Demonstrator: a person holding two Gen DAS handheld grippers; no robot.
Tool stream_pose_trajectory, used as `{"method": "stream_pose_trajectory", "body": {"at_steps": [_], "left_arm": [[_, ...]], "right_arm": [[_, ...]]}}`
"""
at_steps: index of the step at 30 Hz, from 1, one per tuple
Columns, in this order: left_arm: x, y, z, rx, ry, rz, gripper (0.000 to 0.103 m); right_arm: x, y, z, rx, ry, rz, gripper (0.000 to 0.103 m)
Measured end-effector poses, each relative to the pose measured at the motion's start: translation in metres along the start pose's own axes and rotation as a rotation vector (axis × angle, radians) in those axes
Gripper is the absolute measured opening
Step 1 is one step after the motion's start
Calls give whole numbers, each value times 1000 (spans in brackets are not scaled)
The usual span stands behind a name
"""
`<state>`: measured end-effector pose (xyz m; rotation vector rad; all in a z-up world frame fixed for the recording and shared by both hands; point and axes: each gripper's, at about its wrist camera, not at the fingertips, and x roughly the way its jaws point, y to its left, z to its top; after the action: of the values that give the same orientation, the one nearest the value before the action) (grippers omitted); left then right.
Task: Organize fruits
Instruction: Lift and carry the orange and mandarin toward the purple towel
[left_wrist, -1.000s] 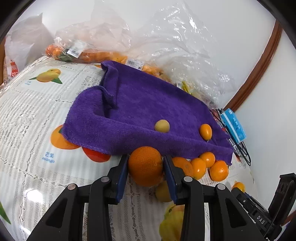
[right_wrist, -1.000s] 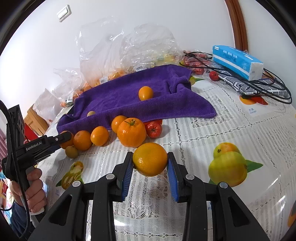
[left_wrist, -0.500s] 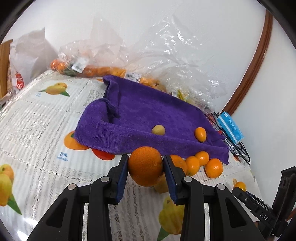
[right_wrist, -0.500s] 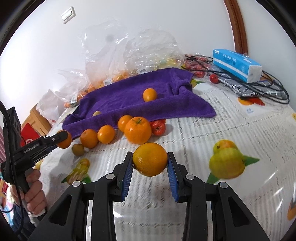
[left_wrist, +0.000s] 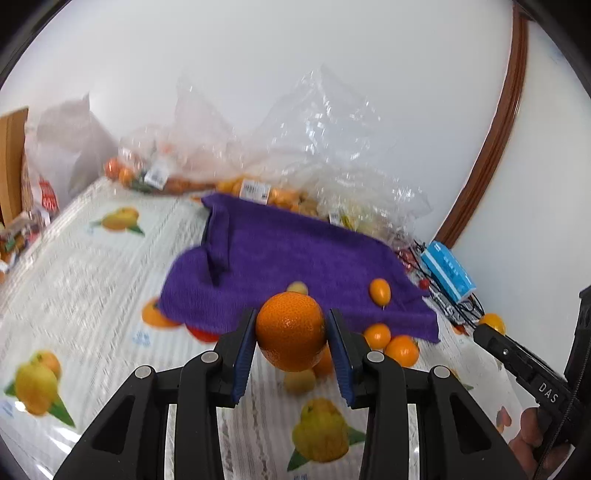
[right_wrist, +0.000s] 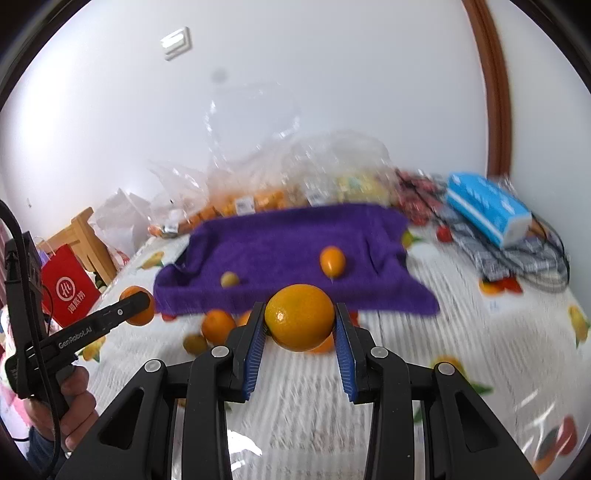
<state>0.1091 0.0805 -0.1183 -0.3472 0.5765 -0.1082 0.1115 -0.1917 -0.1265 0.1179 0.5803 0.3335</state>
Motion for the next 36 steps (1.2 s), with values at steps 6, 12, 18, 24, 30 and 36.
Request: {"method": "stream_pose_trajectory", "body": {"at_steps": [6,12,18,24,30,36], "left_arm": [[9,-4,29,4,-27,10,36],[30,-12,56,20,-56,42,36],[62,-24,78,46,-83,61,36],[92,-16,60,20,-68,60,36],[110,-3,51,12,-22,95,36],[113,10,54,-21,-25,104,36]], "right_arm": [[13,11,29,-25,-41,27,36],[29,14,62,-30,-93,60,36],[51,18,92,-48,-126,76,36],[83,2,81,-4,-111,123,36],[103,-25,72,42,-54,70,36],[103,-50,72,98,-66,23,36]]}}
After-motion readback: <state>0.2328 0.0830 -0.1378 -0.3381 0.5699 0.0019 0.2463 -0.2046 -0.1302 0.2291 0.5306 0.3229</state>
